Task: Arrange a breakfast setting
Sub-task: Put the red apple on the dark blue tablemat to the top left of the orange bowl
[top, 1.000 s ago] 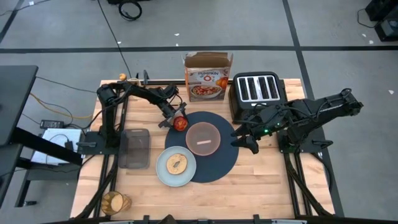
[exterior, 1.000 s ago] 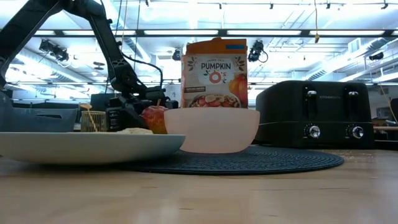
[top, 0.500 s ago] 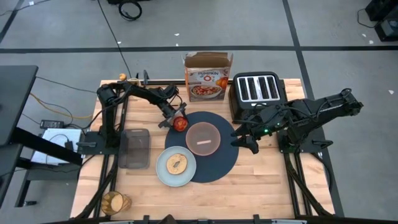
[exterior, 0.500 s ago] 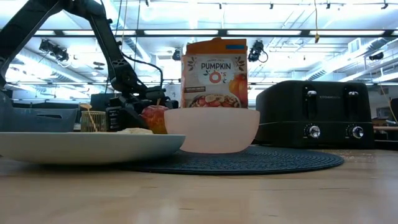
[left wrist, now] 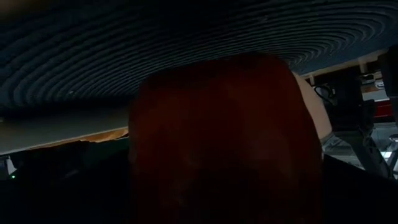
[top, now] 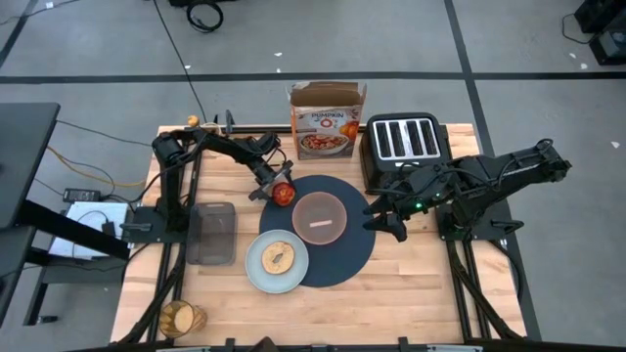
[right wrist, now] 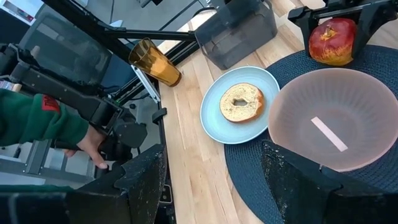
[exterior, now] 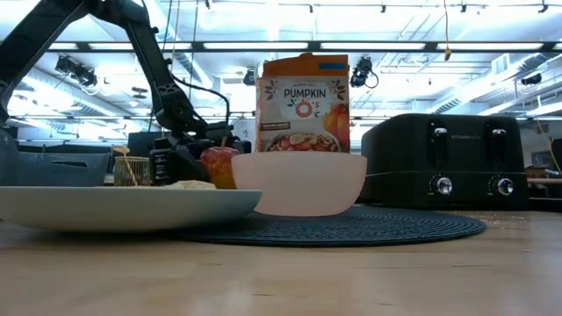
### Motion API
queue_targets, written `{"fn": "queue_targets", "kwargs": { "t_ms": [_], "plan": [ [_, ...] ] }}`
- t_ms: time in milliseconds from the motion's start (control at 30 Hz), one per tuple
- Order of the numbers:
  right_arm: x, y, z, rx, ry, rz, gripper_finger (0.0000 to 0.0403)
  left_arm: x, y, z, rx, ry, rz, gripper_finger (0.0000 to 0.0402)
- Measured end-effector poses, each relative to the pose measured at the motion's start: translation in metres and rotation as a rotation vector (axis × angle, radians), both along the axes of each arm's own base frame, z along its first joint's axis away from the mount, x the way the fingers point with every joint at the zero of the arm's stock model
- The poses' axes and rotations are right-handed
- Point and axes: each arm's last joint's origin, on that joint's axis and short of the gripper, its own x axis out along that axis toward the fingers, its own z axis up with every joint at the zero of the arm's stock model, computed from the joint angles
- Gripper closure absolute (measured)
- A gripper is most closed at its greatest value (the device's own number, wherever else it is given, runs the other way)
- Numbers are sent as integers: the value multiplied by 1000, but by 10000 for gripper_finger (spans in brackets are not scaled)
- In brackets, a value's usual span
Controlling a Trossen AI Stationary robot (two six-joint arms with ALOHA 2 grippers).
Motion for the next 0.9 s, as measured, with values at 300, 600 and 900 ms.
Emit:
{"fn": "queue_targets", "kwargs": {
  "t_ms": [300, 600, 900],
  "plan": [
    [0, 0, 0, 0, 0, 0, 137, 2, -2, -2, -1, 12, -3, 5],
    [0, 0, 0, 11, 5, -7, 137, 2, -1, -2, 4, 9, 1, 4],
    [0, 0, 0, 22, 8, -13, 137, -2, 1, -2, -17, 23, 12, 3]
  ]
}}
